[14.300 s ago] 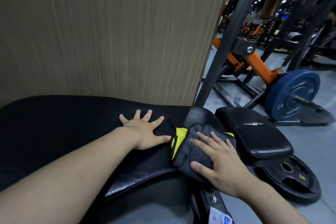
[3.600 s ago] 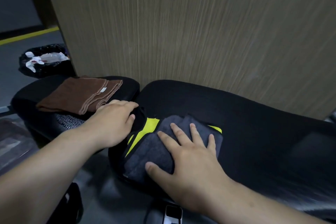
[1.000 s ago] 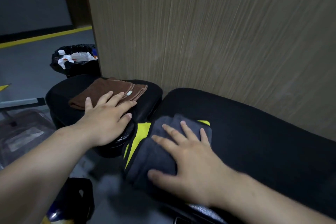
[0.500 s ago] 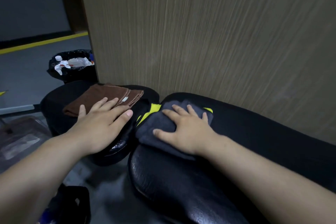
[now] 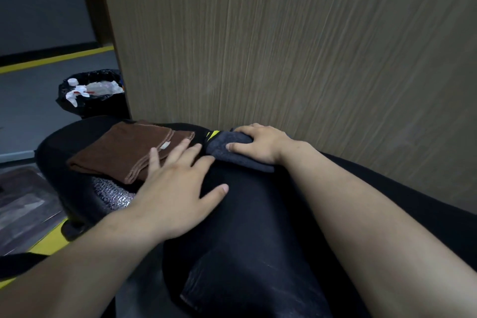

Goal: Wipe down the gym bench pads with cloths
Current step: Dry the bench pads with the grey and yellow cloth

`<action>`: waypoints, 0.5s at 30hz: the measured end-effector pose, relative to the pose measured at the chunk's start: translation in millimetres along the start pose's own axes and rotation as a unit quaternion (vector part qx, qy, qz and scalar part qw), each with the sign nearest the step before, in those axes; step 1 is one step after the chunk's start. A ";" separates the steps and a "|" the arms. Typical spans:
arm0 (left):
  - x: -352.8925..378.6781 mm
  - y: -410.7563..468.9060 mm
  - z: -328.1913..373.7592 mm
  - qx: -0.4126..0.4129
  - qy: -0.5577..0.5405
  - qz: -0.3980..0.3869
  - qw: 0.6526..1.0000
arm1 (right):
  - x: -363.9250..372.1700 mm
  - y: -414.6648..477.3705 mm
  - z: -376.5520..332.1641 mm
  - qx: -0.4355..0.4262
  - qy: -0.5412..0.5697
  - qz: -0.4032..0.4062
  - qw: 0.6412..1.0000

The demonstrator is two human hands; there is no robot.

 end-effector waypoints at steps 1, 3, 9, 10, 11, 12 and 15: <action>2.3 2.4 8.7 0.010 -0.012 -0.004 1.000 | -0.5 1.1 1.6 0.003 0.005 -0.003 1.000; 7.5 7.3 21.1 0.014 -0.042 -0.011 0.999 | -1.6 2.6 6.1 0.013 0.014 -0.006 1.000; 17.7 18.2 46.0 0.023 -0.081 -0.033 0.996 | -11.4 2.1 44.0 0.061 0.058 -0.003 0.996; 18.3 19.0 49.6 0.025 -0.084 -0.037 0.995 | -13.1 -0.7 52.6 0.066 0.061 0.000 0.996; 18.5 19.7 53.5 0.028 -0.085 -0.040 0.995 | -14.3 -3.9 61.2 0.070 0.062 0.002 0.996; 19.0 20.1 57.5 0.031 -0.085 -0.045 0.995 | -14.8 -7.0 69.7 0.074 0.064 0.005 0.995; 21.0 20.2 71.2 0.036 -0.088 -0.059 0.994 | -16.7 -17.7 94.2 0.078 0.072 0.019 0.994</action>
Point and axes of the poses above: each hand's wrist, its own y-axis towards the middle knuckle, its own x-axis out of the palm, z = x × y, the point moved 8 cm from there along y, towards the middle knuckle, and after that the axes turned 8 degrees about x, right-handed, at the moved point
